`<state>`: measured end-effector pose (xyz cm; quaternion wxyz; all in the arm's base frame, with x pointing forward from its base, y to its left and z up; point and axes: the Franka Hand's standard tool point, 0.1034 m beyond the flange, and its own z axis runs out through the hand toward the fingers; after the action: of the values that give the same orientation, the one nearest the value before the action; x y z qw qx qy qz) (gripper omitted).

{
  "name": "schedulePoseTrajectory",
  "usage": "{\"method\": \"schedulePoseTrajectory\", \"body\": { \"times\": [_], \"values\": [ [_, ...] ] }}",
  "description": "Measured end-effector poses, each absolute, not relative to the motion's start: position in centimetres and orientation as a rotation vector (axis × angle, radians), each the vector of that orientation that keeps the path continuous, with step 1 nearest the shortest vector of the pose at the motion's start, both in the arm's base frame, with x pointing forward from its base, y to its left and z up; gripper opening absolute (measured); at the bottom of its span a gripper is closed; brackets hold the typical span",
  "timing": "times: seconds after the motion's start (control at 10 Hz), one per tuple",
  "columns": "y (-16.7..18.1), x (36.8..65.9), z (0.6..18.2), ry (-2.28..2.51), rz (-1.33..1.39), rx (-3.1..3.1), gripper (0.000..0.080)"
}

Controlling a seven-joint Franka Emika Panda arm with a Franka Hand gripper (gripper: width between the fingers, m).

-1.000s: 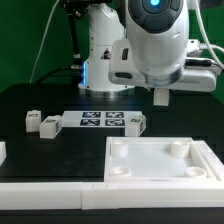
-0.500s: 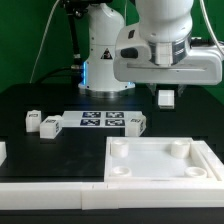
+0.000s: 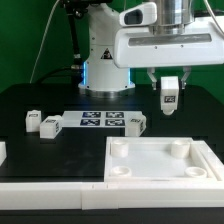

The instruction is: Assemble one leg

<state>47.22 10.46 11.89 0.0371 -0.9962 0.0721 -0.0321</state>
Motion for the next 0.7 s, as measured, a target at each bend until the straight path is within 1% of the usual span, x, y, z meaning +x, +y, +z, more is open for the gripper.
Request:
{"method": "schedulePoseTrajectory", "body": {
  "times": [0.1, 0.3, 0.6, 0.7],
  "values": [
    [11.0, 48.5, 12.4, 0.162, -0.326, -3.039, 0.029],
    [11.8, 48.3, 12.4, 0.114, -0.468, -3.002, 0.029],
    [11.7, 48.5, 12.2, 0.048, -0.456, -3.015, 0.029],
    [11.7, 49.5, 12.0, -0.025, -0.467, -3.021, 0.029]
  ]
}}
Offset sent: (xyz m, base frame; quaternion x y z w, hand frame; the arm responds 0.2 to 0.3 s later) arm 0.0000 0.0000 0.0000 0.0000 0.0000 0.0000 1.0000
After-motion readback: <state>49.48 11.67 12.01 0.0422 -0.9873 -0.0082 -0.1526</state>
